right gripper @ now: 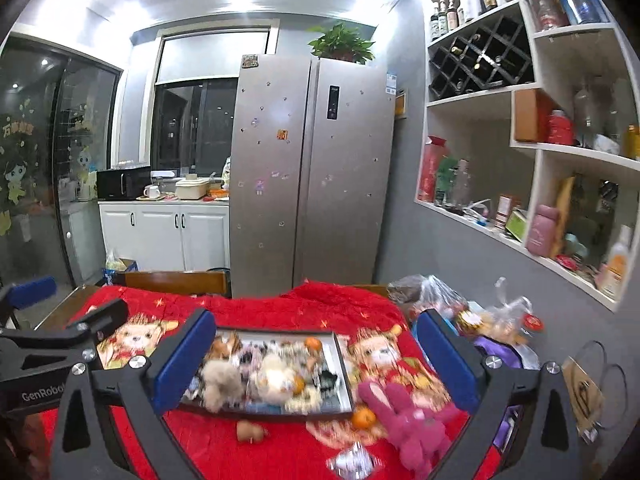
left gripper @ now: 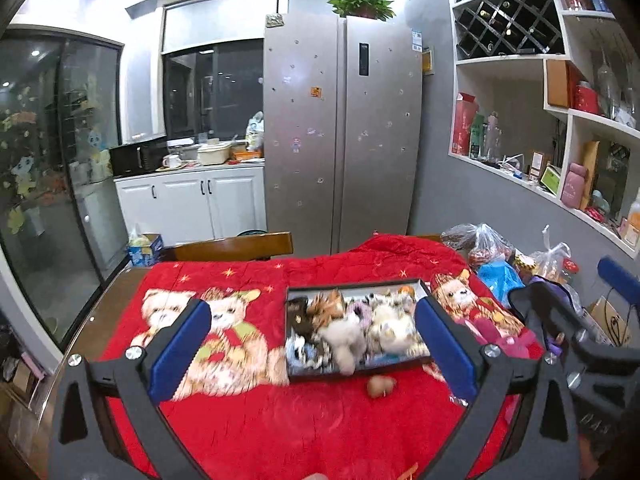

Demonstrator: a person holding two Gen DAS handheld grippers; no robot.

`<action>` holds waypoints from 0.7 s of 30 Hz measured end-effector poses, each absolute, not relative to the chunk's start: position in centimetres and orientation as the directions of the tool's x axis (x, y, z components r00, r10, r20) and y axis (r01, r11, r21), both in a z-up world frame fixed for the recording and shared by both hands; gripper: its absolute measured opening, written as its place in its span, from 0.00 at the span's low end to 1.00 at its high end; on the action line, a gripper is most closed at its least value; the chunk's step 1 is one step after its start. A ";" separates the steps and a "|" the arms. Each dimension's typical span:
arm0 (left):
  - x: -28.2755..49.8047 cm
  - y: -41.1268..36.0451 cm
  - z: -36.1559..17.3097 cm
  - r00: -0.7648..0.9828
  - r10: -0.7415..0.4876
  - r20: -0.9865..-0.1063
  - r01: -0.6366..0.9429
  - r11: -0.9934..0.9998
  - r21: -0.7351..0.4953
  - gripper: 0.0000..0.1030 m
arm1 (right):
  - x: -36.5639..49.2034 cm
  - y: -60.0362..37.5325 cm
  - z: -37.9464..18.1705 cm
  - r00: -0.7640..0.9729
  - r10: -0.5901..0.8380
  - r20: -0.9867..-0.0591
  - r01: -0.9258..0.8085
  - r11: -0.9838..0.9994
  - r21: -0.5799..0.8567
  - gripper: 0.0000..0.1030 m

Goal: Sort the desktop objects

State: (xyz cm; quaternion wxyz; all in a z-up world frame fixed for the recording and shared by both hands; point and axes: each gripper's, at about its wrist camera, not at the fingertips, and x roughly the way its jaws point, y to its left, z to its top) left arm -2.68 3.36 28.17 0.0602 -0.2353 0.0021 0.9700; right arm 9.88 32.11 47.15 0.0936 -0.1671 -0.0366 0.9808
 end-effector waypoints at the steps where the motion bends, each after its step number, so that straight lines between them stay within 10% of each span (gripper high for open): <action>1: -1.5 3.2 28.0 -0.882 0.112 -0.458 -0.112 -0.993 -0.027 1.00 | 10.9 31.7 46.9 -0.926 0.191 -0.325 -0.166 -0.981 -0.103 1.00; 21: 15.1 0.8 16.1 -0.825 0.239 -0.513 -0.216 -0.971 -0.105 1.00 | 26.9 29.8 37.4 -0.882 0.246 -0.402 -0.232 -0.969 -0.084 1.00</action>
